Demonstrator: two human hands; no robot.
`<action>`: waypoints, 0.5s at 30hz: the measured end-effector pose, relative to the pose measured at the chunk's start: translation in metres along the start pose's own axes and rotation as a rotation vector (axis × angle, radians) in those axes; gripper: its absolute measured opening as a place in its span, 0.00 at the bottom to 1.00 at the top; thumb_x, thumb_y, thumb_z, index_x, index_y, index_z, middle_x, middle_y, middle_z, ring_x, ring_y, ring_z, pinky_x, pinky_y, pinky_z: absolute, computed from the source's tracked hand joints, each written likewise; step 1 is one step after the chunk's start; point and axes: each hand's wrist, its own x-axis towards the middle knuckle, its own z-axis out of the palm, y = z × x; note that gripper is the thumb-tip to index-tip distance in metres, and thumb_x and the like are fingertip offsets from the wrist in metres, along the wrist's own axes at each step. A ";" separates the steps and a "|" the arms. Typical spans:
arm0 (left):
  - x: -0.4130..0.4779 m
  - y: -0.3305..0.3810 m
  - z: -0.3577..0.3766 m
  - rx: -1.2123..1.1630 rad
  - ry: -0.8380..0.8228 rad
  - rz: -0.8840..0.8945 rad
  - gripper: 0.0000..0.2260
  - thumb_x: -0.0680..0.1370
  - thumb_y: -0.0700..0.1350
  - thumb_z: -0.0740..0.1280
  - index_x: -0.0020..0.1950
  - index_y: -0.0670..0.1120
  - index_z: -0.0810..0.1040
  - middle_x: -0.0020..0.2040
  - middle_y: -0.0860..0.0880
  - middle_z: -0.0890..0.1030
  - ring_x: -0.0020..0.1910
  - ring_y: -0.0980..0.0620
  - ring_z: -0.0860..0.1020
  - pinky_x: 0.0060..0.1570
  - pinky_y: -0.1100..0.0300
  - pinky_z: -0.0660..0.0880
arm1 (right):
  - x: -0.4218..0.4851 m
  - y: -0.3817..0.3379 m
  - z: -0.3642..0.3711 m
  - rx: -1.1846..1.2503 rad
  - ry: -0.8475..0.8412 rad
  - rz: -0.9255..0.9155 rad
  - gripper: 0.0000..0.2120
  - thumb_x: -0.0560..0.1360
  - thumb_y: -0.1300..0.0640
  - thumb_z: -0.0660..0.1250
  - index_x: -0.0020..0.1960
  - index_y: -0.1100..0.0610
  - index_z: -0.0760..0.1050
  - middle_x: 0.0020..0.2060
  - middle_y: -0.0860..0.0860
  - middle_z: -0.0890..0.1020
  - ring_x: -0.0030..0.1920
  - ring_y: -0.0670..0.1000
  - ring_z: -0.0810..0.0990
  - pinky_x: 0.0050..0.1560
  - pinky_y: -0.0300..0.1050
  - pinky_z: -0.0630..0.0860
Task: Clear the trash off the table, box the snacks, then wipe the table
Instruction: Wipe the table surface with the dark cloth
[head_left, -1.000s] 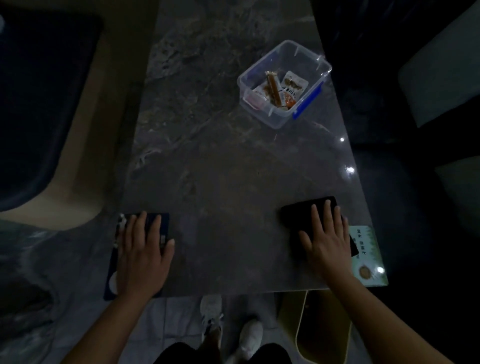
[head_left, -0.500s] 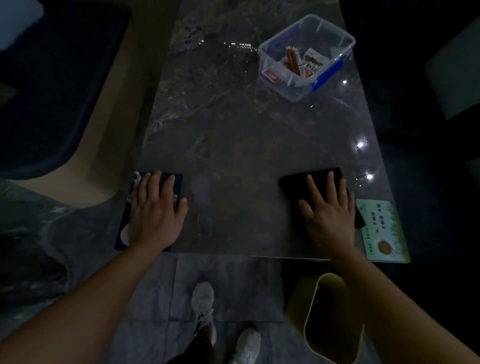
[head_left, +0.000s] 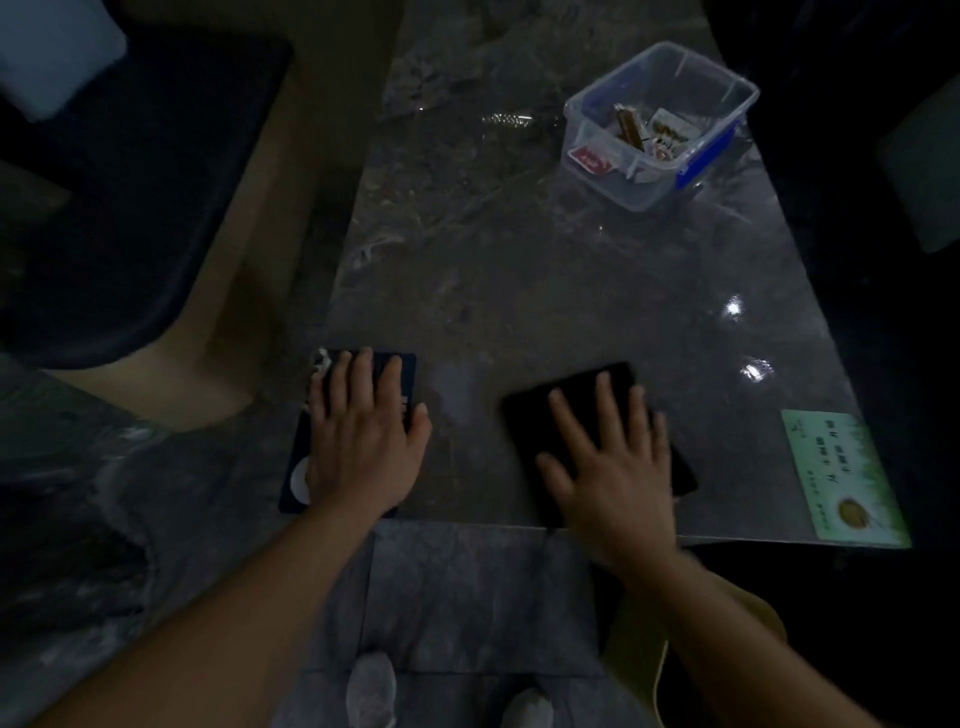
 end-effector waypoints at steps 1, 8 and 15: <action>0.000 0.000 -0.001 -0.005 -0.002 0.001 0.28 0.79 0.57 0.54 0.75 0.44 0.65 0.76 0.38 0.65 0.76 0.37 0.60 0.74 0.36 0.55 | -0.017 -0.007 0.006 -0.021 0.000 -0.112 0.31 0.79 0.30 0.44 0.80 0.37 0.51 0.82 0.54 0.49 0.81 0.63 0.44 0.78 0.63 0.45; 0.001 -0.004 0.006 -0.034 0.025 0.003 0.28 0.79 0.58 0.54 0.75 0.44 0.66 0.76 0.39 0.65 0.76 0.38 0.60 0.74 0.36 0.55 | 0.064 0.064 -0.038 0.032 -0.078 0.243 0.31 0.80 0.33 0.46 0.80 0.37 0.40 0.82 0.51 0.39 0.80 0.57 0.37 0.79 0.61 0.41; 0.004 -0.007 0.013 -0.016 0.046 0.023 0.29 0.77 0.59 0.53 0.73 0.43 0.67 0.74 0.37 0.66 0.74 0.36 0.61 0.71 0.34 0.58 | 0.007 0.061 -0.012 -0.027 -0.019 -0.099 0.28 0.80 0.32 0.44 0.79 0.32 0.44 0.81 0.46 0.44 0.81 0.56 0.38 0.78 0.56 0.39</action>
